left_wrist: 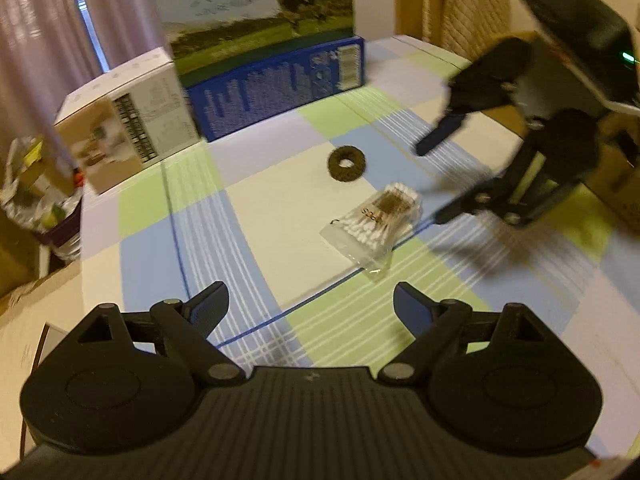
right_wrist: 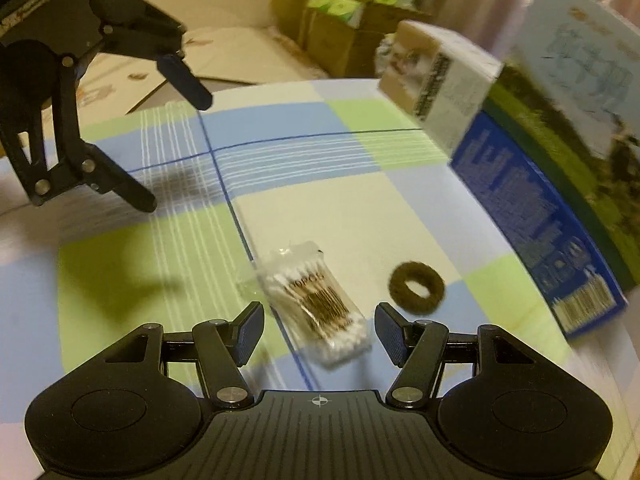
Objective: Organize objects
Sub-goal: 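Grasp the cotton-swab bag with the right gripper, then grasp the dark brown fuzzy ring with the left gripper, then carry the brown ring and cotton-swab bag toward the cardboard box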
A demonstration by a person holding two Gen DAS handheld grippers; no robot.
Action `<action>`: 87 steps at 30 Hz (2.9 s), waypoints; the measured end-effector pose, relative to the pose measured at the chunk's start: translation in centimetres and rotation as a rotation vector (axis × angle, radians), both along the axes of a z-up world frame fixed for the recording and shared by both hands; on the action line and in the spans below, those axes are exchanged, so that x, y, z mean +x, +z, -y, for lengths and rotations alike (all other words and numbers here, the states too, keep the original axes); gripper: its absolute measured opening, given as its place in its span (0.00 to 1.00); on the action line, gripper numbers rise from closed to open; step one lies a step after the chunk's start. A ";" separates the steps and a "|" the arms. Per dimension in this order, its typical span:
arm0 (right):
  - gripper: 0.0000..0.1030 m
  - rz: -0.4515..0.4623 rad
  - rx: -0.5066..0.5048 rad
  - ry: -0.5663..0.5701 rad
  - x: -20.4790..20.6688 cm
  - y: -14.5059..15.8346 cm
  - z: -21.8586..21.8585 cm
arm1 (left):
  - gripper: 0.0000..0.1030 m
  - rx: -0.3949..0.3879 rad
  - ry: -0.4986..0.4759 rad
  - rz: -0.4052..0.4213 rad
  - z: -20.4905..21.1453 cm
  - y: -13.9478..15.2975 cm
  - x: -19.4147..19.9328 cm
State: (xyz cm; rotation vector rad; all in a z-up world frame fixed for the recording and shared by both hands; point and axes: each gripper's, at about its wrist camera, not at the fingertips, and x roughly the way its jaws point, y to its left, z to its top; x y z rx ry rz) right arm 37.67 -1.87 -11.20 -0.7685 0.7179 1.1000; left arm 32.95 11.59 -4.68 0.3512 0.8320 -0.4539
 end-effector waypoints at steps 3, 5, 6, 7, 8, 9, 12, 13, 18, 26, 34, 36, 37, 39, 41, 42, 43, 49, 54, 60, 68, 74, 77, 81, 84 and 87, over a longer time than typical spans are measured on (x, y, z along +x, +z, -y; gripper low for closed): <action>0.57 -0.013 -0.036 0.049 1.0 -0.8 -1.1 | 0.84 0.011 -0.051 -0.013 0.0 -0.7 0.7; 0.57 -0.033 -0.058 0.071 1.5 -1.4 -1.6 | 0.84 0.018 -0.076 -0.016 0.0 -1.2 1.2; 0.57 -0.035 -0.073 0.082 1.7 -1.7 -1.9 | 0.84 0.018 -0.080 -0.020 0.0 -1.4 1.5; 0.57 -0.040 -0.091 0.092 1.8 -2.1 -2.1 | 0.84 0.017 -0.083 -0.023 -0.1 -1.6 1.7; 0.57 -0.046 -0.110 0.101 2.0 -2.6 -2.4 | 0.84 0.016 -0.085 -0.024 -0.2 -1.8 2.0; 0.57 -0.042 -0.121 0.102 2.1 -2.9 -2.6 | 0.84 0.018 -0.084 -0.026 -0.3 -2.0 2.2; 0.57 -0.074 -0.131 0.095 2.6 -3.4 -2.8 | 0.84 0.013 -0.082 -0.031 -0.4 -2.4 2.8; 0.57 -0.092 -0.124 0.086 2.8 -3.3 -2.8 | 0.84 0.013 -0.082 -0.032 -0.4 -2.6 3.0; 0.28 -0.151 -0.080 0.015 3.2 -2.9 -2.1 | 0.84 0.014 -0.102 -0.033 -0.2 -3.0 3.5; 0.21 -0.185 0.023 -0.334 6.0 -0.8 2.3 | 0.84 0.003 -0.103 -0.022 2.0 -3.0 5.4; 0.21 -0.140 0.057 -0.802 8.2 -1.3 7.0 | 0.84 -0.090 -0.003 0.019 6.8 -3.2 9.9; 0.21 -0.131 0.053 -0.835 8.1 -1.4 7.6 | 0.81 -0.111 0.020 0.022 8.0 -3.7 11.1; 0.21 -0.130 0.057 -0.849 8.1 -1.4 7.8 | 0.79 -0.117 0.026 0.023 8.6 -4.0 11.5; 0.21 -0.133 0.070 -0.878 8.2 -1.5 8.0 | 0.76 -0.124 0.037 0.021 9.7 -4.6 12.1; 0.21 -0.136 0.082 -0.904 8.0 -1.3 8.5 | 0.72 -0.103 0.053 0.016 10.8 -5.4 12.7; 0.21 -0.144 0.092 -0.909 7.9 -1.3 8.7 | 0.71 -0.096 0.065 0.012 11.2 -5.9 13.1; 0.21 -0.150 0.101 -0.912 7.9 -1.2 8.9 | 0.68 -0.092 0.079 0.005 11.4 -6.3 13.3; 0.21 -0.148 0.114 -0.931 7.5 -1.5 9.9 | 0.43 -0.124 0.158 -0.032 11.9 -7.8 14.7; 0.21 -0.169 0.134 -0.942 6.8 -1.8 10.5 | 0.20 -0.103 0.187 -0.038 11.8 -7.6 14.4; 0.21 -0.211 0.172 -0.950 4.6 -1.6 10.7 | 0.15 -0.109 0.228 -0.086 10.4 -7.2 12.2; 0.21 -0.212 0.197 -0.922 -2.0 -0.5 10.9 | 0.14 -0.093 0.314 -0.117 8.9 -6.1 6.0; 0.21 -0.215 0.221 -0.956 -7.9 0.8 12.4 | 0.14 -0.135 0.372 -0.138 8.3 -4.6 -0.2; 0.21 -0.223 0.251 -0.983 -10.8 2.0 13.4 | 0.14 -0.160 0.395 -0.143 8.6 -3.6 -3.7; 0.21 -0.202 0.280 -0.995 -14.7 4.2 14.4 | 0.14 -0.172 0.383 -0.130 9.7 -1.9 -8.0; 0.21 -0.191 0.300 -1.004 -17.2 5.8 15.2 | 0.14 -0.198 0.386 -0.111 10.5 -0.2 -10.7; 0.21 -0.179 0.314 -1.011 -19.5 7.0 16.1 | 0.14 -0.212 0.392 -0.085 11.1 1.5 -13.1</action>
